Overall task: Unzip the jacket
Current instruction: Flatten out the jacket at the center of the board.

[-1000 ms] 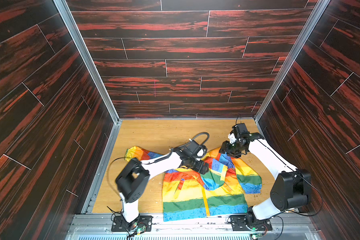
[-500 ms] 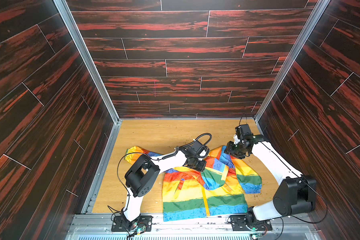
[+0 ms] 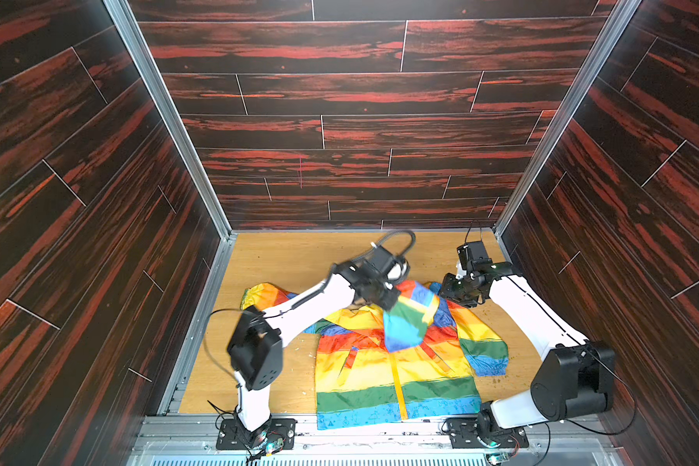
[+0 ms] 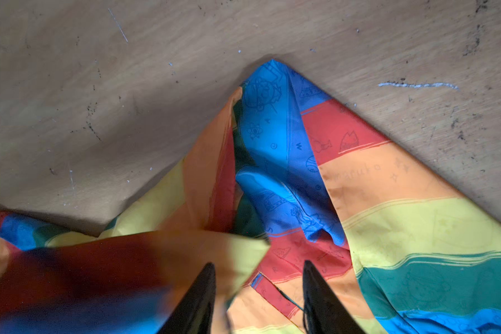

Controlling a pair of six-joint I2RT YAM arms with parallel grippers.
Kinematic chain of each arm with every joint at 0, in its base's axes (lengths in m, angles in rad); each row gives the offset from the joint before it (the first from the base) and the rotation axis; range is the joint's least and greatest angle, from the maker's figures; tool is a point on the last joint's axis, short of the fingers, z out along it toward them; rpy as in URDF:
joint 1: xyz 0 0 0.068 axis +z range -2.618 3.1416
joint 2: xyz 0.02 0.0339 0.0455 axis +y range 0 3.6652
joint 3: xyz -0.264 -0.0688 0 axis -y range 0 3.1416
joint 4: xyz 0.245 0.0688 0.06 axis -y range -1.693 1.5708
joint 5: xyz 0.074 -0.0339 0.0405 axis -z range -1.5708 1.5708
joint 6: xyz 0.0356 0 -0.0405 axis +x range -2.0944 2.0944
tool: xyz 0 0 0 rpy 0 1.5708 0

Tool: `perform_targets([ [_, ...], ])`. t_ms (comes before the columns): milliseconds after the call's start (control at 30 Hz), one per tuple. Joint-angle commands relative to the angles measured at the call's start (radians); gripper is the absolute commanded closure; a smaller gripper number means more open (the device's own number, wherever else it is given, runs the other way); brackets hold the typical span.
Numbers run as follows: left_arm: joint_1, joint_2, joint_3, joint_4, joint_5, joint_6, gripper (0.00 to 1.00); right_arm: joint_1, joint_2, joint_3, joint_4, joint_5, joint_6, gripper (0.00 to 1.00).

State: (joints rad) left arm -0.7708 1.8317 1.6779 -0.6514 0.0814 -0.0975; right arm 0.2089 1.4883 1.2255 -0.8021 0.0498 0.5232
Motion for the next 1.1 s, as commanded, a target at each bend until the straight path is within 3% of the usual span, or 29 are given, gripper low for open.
perform_targets([
  [0, 0.051, -0.021, 0.055, -0.026, -0.202, 0.161, 1.0, -0.002, -0.009, -0.002, 0.01, -0.004, 0.009, 0.5],
  [233, 0.175, 0.272, 0.437, -0.018, -0.379, 0.329, 1.0, -0.002, 0.019, 0.015, 0.027, -0.041, 0.013, 0.5],
  [400, 0.28, 0.567, 0.847, 0.022, -0.416, 0.371, 1.0, 0.0, 0.038, 0.019, 0.043, -0.074, 0.018, 0.5],
  [433, 0.295, 0.615, 0.895, 0.052, -0.429, 0.377, 0.94, 0.0, 0.042, 0.021, 0.045, -0.079, 0.019, 0.5],
  [467, 0.315, 0.652, 0.91, 0.125, -0.459, 0.378, 0.68, 0.001, 0.046, 0.026, 0.045, -0.08, 0.022, 0.5],
  [500, 0.331, 0.675, 0.91, 0.165, -0.495, 0.375, 0.33, 0.001, 0.052, 0.032, 0.044, -0.083, 0.021, 0.5],
  [533, 0.347, 0.69, 0.899, 0.198, -0.555, 0.357, 0.07, 0.002, 0.058, 0.041, 0.041, -0.084, 0.019, 0.49],
  [567, 0.364, 0.703, 0.901, 0.197, -0.599, 0.327, 0.0, 0.003, 0.066, 0.05, 0.036, -0.08, 0.015, 0.49],
  [667, 0.407, 0.703, 0.925, 0.098, -0.614, 0.206, 0.0, 0.003, 0.094, 0.071, 0.027, -0.054, 0.007, 0.48],
  [800, 0.43, 0.626, 0.888, -0.039, -0.484, 0.073, 0.0, 0.003, 0.177, 0.113, 0.055, -0.089, -0.036, 0.44],
  [867, 0.425, 0.55, 0.798, -0.123, -0.308, 0.041, 0.0, 0.007, 0.253, 0.17, 0.042, -0.078, -0.061, 0.43],
  [900, 0.42, 0.509, 0.736, -0.151, -0.272, 0.007, 0.0, 0.012, 0.282, 0.192, 0.048, -0.063, -0.074, 0.42],
  [1000, 0.412, 0.308, 0.337, 0.0, -0.234, -0.068, 0.0, 0.015, 0.394, 0.276, 0.044, -0.019, -0.104, 0.4],
  [1067, 0.412, 0.173, 0.061, 0.169, -0.325, -0.141, 0.0, 0.017, 0.489, 0.362, 0.019, 0.018, -0.121, 0.39],
])
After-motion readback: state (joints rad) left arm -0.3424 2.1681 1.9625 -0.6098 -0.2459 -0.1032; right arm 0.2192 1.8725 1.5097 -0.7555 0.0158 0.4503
